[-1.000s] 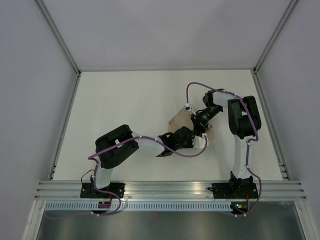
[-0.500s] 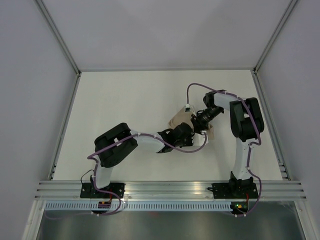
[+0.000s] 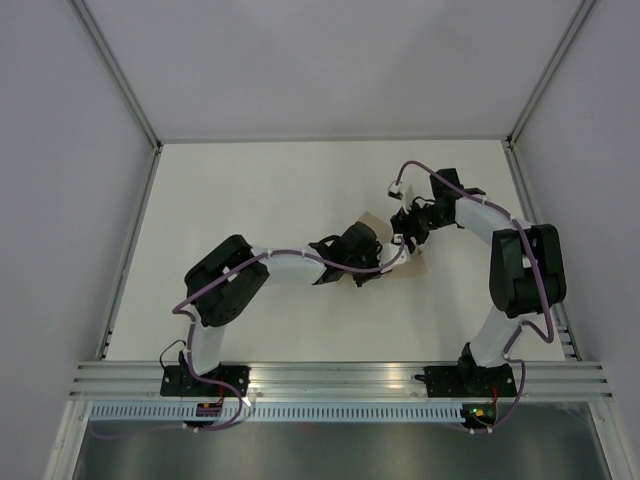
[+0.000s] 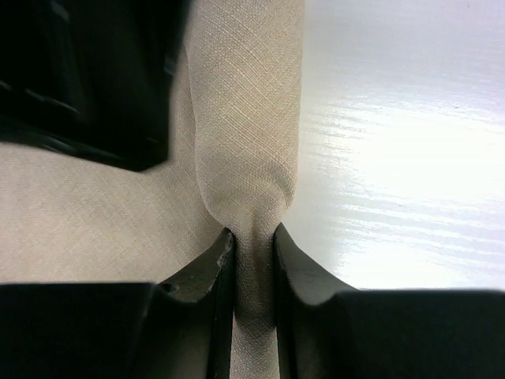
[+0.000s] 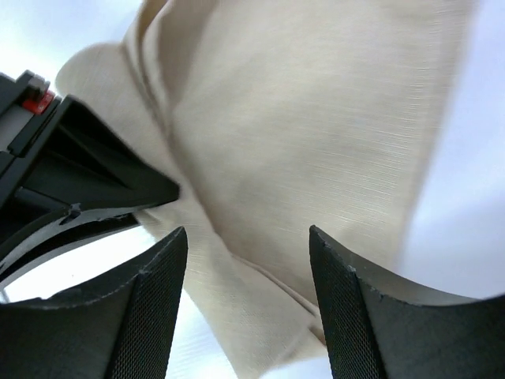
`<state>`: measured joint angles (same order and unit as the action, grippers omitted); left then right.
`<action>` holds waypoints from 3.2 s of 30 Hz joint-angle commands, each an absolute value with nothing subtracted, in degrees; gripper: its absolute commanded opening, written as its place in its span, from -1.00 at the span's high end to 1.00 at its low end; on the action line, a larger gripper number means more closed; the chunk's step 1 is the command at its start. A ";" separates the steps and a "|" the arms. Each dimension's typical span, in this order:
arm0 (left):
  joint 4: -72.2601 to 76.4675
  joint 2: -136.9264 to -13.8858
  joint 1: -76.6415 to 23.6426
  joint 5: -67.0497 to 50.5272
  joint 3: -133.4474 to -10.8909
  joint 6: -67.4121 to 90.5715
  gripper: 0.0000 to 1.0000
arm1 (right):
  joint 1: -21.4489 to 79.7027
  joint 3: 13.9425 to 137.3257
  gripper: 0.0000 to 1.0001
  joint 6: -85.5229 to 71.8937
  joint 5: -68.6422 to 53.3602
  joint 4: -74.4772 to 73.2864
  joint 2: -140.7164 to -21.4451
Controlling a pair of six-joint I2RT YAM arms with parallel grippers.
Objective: Fold the napkin, place the utensils inside, and roll it up
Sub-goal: Roll the napkin with the utensil
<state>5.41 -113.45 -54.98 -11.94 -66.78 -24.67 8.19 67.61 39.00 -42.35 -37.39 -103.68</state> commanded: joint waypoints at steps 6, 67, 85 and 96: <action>-14.58 -118.47 -50.11 -26.70 -72.67 -14.24 0.95 | 3.26 62.41 -0.39 29.35 -43.68 -24.25 -93.44; -34.81 -130.44 -41.75 -49.84 -87.98 -8.70 0.36 | 30.85 26.80 0.41 55.20 -21.09 -4.03 -76.81; -11.88 -110.85 -33.40 -41.50 -74.90 6.50 -0.08 | 25.50 35.85 0.56 56.86 -31.98 -17.48 -83.05; 20.54 -86.51 -33.13 -14.09 -46.71 11.87 -0.06 | 18.81 50.88 0.59 62.40 -41.74 -36.38 -97.81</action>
